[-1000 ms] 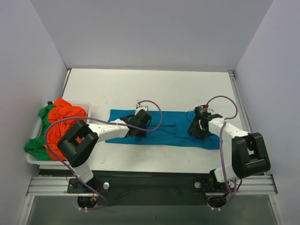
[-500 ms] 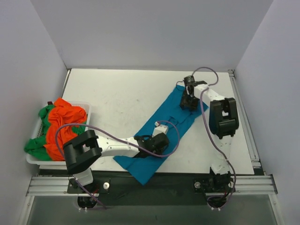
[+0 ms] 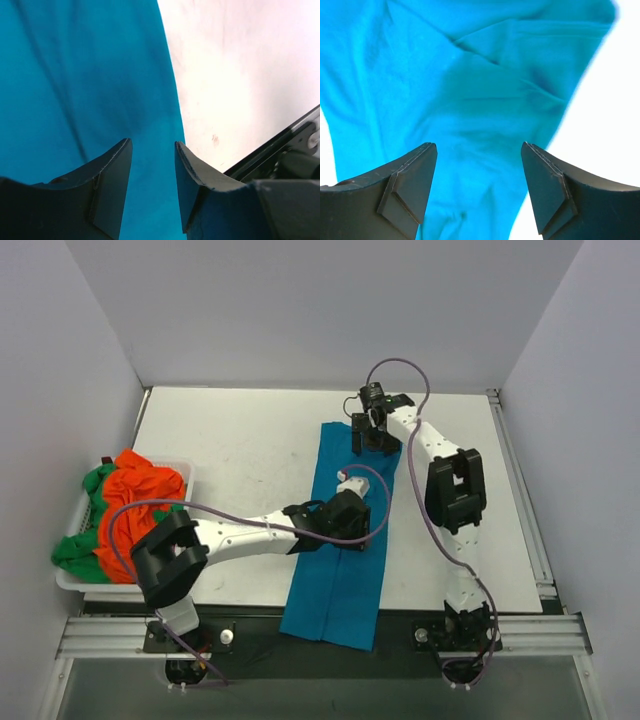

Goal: Fold and stack the t-shirts
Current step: Rotate the tshirt 90 degrees

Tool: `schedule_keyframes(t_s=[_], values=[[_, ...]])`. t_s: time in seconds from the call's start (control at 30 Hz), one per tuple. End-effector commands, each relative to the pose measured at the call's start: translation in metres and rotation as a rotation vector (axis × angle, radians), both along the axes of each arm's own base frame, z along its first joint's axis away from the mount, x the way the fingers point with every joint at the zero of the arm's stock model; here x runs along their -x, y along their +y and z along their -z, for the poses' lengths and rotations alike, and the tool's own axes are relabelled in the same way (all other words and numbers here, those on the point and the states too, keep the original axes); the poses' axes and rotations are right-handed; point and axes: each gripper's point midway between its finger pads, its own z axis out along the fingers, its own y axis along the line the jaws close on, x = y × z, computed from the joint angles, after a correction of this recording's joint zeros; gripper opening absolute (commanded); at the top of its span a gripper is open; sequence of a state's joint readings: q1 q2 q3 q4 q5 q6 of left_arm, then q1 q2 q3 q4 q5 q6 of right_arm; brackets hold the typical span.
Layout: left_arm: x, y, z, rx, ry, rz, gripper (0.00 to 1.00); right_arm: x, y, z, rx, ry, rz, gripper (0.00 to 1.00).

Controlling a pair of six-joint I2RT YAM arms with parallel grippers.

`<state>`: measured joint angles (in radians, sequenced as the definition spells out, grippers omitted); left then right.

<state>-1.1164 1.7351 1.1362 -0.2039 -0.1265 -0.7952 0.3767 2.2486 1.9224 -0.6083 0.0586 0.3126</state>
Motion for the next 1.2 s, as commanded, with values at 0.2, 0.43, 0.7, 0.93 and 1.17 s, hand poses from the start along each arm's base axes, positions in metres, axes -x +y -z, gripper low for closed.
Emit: schedule_keyframes(t_s=[0.2,0.43,0.7,0.93,1.17], values=[[-0.1,0.064,-0.035,0.124,-0.041,-0.173,0.5,0.072,-0.009,-0.059,-0.15,-0.084,0.175,0.65],[-0.16,0.085,0.003,-0.021,-0.047,-0.203,0.49,0.134,-0.012,-0.003,-0.224,-0.046,0.276,0.55],[-0.178,0.079,0.03,-0.064,-0.018,-0.173,0.48,0.125,-0.014,0.04,-0.174,0.052,0.287,0.43],[-0.198,0.081,0.069,-0.162,0.036,-0.227,0.47,0.093,-0.031,0.056,-0.158,0.098,0.279,0.43],[-0.246,0.068,0.077,-0.134,0.05,-0.254,0.47,0.041,-0.039,0.059,-0.166,0.096,0.222,0.49]])
